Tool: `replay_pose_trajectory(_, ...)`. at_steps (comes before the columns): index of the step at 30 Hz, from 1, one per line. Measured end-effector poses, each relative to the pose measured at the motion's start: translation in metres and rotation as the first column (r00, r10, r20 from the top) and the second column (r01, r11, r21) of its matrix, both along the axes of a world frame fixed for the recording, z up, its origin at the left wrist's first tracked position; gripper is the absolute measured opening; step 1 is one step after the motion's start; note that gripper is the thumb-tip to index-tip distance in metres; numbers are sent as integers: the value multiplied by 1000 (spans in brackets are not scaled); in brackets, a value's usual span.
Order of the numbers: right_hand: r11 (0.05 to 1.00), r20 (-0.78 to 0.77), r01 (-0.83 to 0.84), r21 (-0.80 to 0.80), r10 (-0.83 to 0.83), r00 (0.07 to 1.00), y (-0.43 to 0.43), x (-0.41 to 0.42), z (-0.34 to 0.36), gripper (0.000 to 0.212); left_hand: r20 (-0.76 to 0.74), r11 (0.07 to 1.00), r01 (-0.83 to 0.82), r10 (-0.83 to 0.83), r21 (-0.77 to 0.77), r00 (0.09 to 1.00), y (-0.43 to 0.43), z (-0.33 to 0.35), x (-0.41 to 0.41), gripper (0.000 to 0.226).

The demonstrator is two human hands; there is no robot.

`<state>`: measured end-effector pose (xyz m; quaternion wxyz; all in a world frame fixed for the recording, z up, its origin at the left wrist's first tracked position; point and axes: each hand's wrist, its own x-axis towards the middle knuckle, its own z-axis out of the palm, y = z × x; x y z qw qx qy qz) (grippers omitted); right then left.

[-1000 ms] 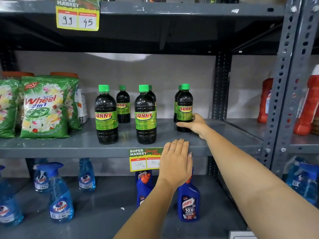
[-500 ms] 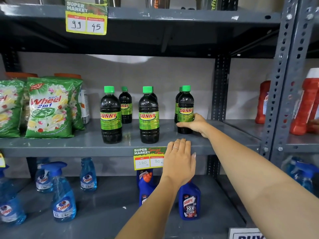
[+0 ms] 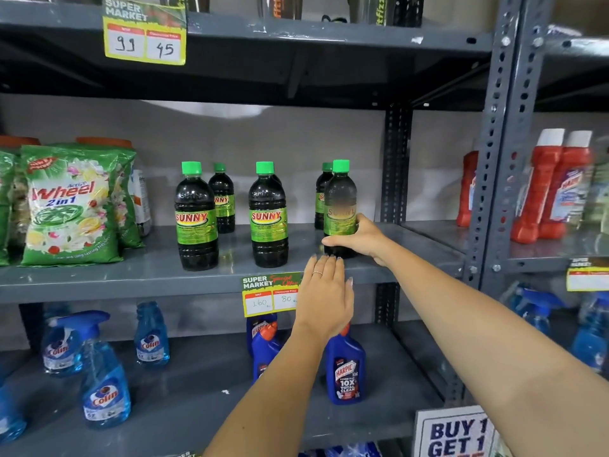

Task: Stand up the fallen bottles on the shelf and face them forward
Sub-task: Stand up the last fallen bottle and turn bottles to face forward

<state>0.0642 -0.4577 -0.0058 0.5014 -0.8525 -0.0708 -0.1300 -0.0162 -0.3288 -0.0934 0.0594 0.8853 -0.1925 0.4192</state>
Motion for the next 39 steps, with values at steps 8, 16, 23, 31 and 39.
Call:
replay_pose_trajectory(8, 999, 25, 35, 38, -36, 999, 4, -11, -6, 79, 9, 999, 38, -38, -7, 999, 8, 6, -8, 46)
replay_pose_trajectory(16, 999, 1, 17, 31, -17, 1000, -1, -17, -8, 77, -78, 999, -14, 10, -41, 997, 2, 9, -7, 55)
replay_pose_trajectory(23, 1000, -9, 18, -2, -18, 1000, -2, -18, -6, 93, -68, 1000, -9, 10, 27, 998, 5, 4, -6, 67)
replay_pose_trajectory(31, 1000, 17, 9, -5, -9, 1000, 0, -19, -6, 104, -60, 998, -33, 35, 48, 998, 5, -1, -9, 65)
replay_pose_trajectory(39, 1000, 36, 12, 6, -12, 999, -1, -16, -9, 98, -65, 989, -76, 84, 123, 994, 12, 8, -11, 66)
